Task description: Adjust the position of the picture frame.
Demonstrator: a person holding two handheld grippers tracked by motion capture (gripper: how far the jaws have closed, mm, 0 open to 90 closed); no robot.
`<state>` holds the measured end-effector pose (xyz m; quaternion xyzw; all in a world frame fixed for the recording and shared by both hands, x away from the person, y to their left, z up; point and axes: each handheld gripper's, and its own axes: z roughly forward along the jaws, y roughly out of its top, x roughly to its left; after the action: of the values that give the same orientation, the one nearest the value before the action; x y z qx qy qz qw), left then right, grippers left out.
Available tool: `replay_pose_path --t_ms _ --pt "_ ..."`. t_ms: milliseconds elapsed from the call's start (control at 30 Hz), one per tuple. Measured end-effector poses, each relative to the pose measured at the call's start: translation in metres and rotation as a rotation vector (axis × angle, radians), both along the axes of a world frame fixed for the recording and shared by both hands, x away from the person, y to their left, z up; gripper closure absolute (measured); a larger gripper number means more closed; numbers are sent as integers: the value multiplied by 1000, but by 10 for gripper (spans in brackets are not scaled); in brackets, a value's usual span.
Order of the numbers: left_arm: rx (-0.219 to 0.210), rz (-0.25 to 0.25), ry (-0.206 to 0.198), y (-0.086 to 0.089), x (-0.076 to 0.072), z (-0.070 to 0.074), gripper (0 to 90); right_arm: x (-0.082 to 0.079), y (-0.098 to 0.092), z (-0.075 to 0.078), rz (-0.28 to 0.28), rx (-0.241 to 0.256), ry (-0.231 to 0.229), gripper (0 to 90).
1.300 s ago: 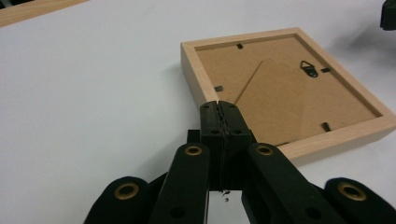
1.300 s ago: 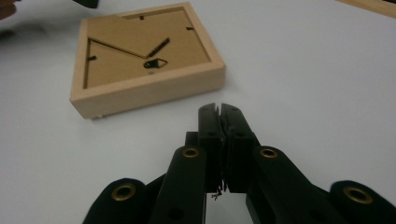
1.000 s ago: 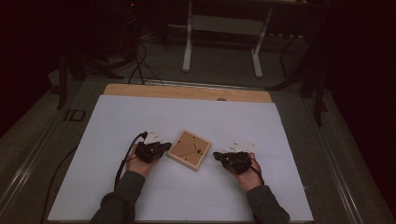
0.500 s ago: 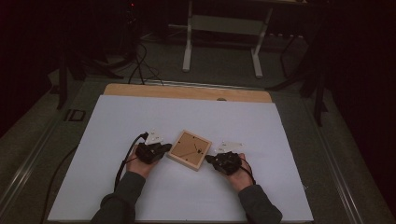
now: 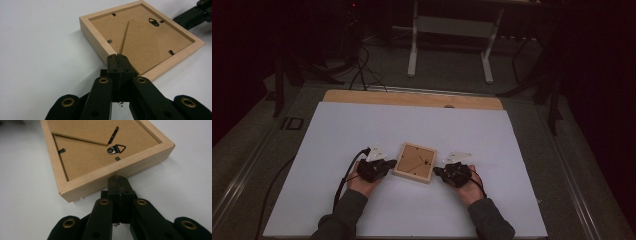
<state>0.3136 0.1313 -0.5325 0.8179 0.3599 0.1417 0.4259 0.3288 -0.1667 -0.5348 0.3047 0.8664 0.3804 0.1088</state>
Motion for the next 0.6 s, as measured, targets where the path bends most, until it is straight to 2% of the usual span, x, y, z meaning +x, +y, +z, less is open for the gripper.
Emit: replay_pose_path --t_ms 333,400,533,600 --pt "-14 1 3 1 -3 -1 900 5 1 0 -15 6 13 898" --pt "-14 -1 1 2 -3 -1 900 7 1 0 -24 20 23 898" --pt "-6 1 -4 1 -4 -1 900 6 1 0 -22 20 26 898" --pt "14 0 5 1 -4 -2 900 3 1 -1 -10 23 28 897"
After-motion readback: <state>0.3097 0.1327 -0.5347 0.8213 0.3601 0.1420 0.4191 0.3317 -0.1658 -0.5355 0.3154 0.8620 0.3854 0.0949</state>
